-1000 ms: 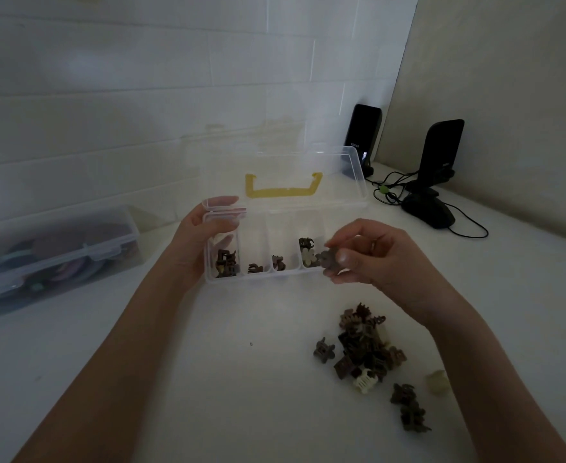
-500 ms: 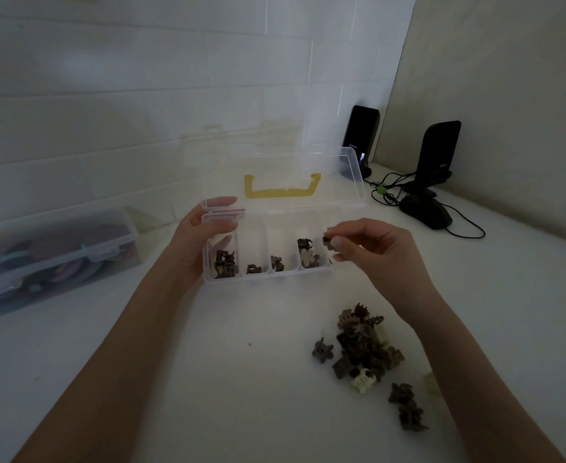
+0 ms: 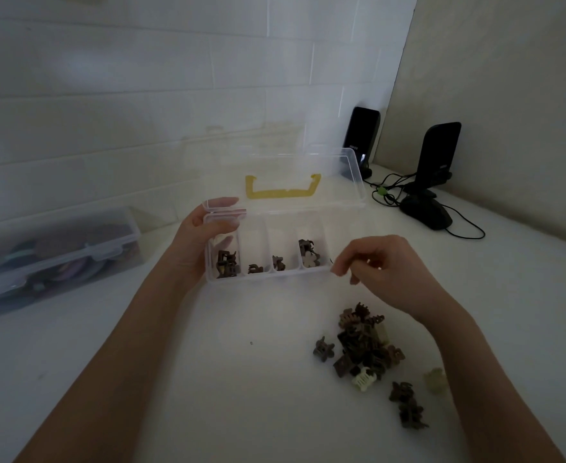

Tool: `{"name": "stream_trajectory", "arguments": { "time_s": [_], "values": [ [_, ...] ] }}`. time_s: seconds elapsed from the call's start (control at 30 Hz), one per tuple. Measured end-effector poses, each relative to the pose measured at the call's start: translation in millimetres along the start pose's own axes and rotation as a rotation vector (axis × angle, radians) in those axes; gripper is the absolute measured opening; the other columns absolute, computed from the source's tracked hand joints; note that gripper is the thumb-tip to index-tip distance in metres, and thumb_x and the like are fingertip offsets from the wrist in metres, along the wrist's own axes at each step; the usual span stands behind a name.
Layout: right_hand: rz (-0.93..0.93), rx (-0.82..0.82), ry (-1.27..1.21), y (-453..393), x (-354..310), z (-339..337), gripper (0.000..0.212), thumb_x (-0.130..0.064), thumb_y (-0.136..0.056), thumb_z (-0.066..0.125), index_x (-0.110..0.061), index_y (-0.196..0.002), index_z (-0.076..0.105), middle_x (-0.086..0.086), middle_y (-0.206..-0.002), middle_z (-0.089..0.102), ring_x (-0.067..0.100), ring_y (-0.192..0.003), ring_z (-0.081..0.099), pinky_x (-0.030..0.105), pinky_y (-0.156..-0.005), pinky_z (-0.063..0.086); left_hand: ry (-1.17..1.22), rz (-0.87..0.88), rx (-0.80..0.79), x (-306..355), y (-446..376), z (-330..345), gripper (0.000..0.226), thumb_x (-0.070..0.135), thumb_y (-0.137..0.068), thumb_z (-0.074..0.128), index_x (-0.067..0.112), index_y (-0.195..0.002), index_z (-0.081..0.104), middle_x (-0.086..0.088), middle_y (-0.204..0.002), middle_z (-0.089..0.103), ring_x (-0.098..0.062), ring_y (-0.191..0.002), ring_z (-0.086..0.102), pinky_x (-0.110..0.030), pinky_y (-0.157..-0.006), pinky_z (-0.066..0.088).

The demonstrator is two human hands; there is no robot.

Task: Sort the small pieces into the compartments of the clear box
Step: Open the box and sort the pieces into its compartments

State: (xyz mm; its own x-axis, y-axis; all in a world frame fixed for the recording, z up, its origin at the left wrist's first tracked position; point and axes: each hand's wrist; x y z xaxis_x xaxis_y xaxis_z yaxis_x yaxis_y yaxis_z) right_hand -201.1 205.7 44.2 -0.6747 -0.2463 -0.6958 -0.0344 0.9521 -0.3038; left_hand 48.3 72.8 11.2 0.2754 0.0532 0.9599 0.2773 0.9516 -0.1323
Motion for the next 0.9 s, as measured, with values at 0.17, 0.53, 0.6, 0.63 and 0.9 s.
{"name": "stream_trajectory", "arguments": {
  "time_s": [0.17, 0.53, 0.6, 0.63, 0.9],
  "values": [
    [0.033, -0.17, 0.157, 1, 4, -4, 0.032, -0.006, -0.074, 0.055, -0.033, -0.067, 0.071, -0.007, -0.066, 0.07, 0.023, -0.064, 0.065, 0.042, -0.065, 0.057, -0.012, -0.006, 0.001, 0, 0, 1, 0.039, 0.013, -0.063, 0.068, 0.026, -0.1, 0.067, 0.008, -0.094, 0.069, -0.007, -0.088, 0.06, -0.025, -0.077, 0.045],
    [0.12, -0.477, 0.13, 2, 5, -3, 0.026, -0.02, -0.08, 0.061, -0.04, -0.09, 0.073, -0.02, -0.093, 0.07, -0.006, -0.089, 0.062, 0.024, -0.086, 0.052, -0.014, -0.006, -0.007, -1, -3, -1, 0.038, 0.013, -0.063, 0.068, 0.027, -0.099, 0.067, 0.006, -0.096, 0.07, -0.01, -0.091, 0.061, -0.027, -0.079, 0.045],
    [0.114, -0.548, 0.125, 3, 2, -1, 0.02, -0.029, -0.08, 0.066, -0.043, -0.093, 0.071, -0.022, -0.098, 0.067, -0.006, -0.094, 0.059, 0.025, -0.092, 0.048, -0.014, -0.007, -0.005, -1, -3, -1, 0.039, 0.013, -0.063, 0.068, 0.026, -0.099, 0.067, 0.005, -0.098, 0.069, -0.01, -0.092, 0.06, -0.028, -0.081, 0.044],
    [0.112, -0.586, 0.114, 3, 0, 0, 0.018, -0.034, -0.079, 0.068, -0.044, -0.094, 0.07, -0.023, -0.101, 0.065, -0.006, -0.098, 0.057, 0.025, -0.094, 0.045, -0.014, -0.007, -0.005, -1, -3, -1, 0.039, 0.012, -0.063, 0.068, 0.026, -0.1, 0.067, 0.005, -0.099, 0.069, -0.011, -0.093, 0.06, -0.028, -0.082, 0.044],
    [0.006, -0.75, 0.085, 6, -7, 8, 0.015, -0.031, -0.079, 0.073, -0.039, -0.093, 0.072, -0.017, -0.112, 0.058, -0.009, -0.106, 0.048, 0.002, -0.091, 0.033, -0.009, -0.009, 0.003, -1, -3, -1, 0.039, 0.012, -0.062, 0.068, 0.026, -0.099, 0.068, 0.002, -0.101, 0.067, -0.013, -0.095, 0.059, -0.029, -0.082, 0.045]
  ]
}}
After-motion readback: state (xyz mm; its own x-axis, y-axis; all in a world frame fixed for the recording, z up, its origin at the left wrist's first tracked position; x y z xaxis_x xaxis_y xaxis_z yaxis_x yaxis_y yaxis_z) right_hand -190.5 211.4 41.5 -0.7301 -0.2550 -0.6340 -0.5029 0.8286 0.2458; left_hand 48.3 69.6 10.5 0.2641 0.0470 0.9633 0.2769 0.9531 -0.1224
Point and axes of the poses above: each hand's wrist, its own y-axis away from the middle knuckle, its own z-axis out of the palm, x = y × z
